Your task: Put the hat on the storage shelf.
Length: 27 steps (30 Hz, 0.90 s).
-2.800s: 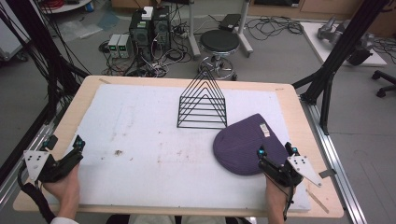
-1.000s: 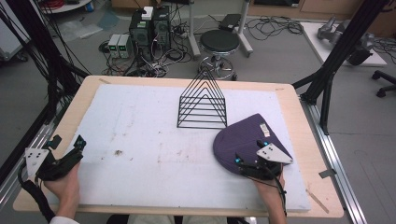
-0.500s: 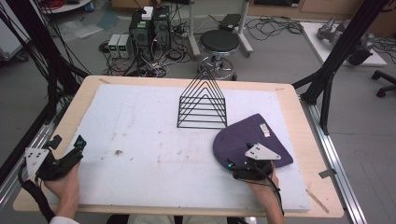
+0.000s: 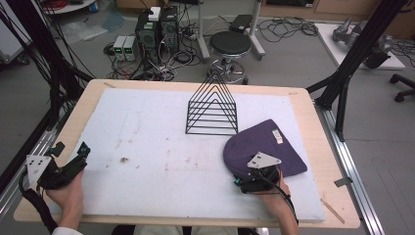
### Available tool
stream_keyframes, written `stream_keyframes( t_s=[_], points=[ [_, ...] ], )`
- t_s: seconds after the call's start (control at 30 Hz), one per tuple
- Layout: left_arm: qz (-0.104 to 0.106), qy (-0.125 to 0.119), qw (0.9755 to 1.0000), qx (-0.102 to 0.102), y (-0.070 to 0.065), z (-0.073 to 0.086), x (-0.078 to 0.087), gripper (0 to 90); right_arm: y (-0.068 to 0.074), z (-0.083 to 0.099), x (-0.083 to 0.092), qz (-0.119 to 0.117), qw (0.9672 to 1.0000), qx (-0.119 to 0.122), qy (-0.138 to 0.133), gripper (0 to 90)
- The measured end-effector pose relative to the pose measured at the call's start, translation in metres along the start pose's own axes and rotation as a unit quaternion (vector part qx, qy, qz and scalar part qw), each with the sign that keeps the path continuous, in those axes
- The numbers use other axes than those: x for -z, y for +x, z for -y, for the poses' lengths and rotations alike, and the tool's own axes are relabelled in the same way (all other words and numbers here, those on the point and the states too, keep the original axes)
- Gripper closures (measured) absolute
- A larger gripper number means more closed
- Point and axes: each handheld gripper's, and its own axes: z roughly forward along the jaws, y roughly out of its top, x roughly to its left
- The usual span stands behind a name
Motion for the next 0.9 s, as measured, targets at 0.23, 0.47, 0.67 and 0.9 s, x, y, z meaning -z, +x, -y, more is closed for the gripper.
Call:
stream_keyframes(
  t_s=[0.23, 0.47, 0.67, 0.9],
  points=[
    [0.002, 0.001, 1.0, 0.001, 0.0, 0.0, 0.0, 23.0, -0.006, 0.002, -0.003, -0.022, 0.9993, -0.027, 0.013, 11.2],
    [0.001, 0.0, 1.0, 0.001, 0.0, 0.0, 0.001, 23.0, -0.009, 0.002, -0.002, -0.034, 0.9989, -0.03, 0.013, 23.6],
    [0.003, 0.001, 1.0, 0.001, 0.0, 0.0, 0.0, 23.0, -0.013, 0.001, 0.001, -0.005, 0.999, -0.042, 0.015, 50.4],
    [0.006, 0.001, 1.0, 0.003, -0.001, 0.0, -0.001, 23.0, -0.006, -0.003, 0.002, 0.023, 0.9994, -0.016, 0.023, 68.3]
  ],
)
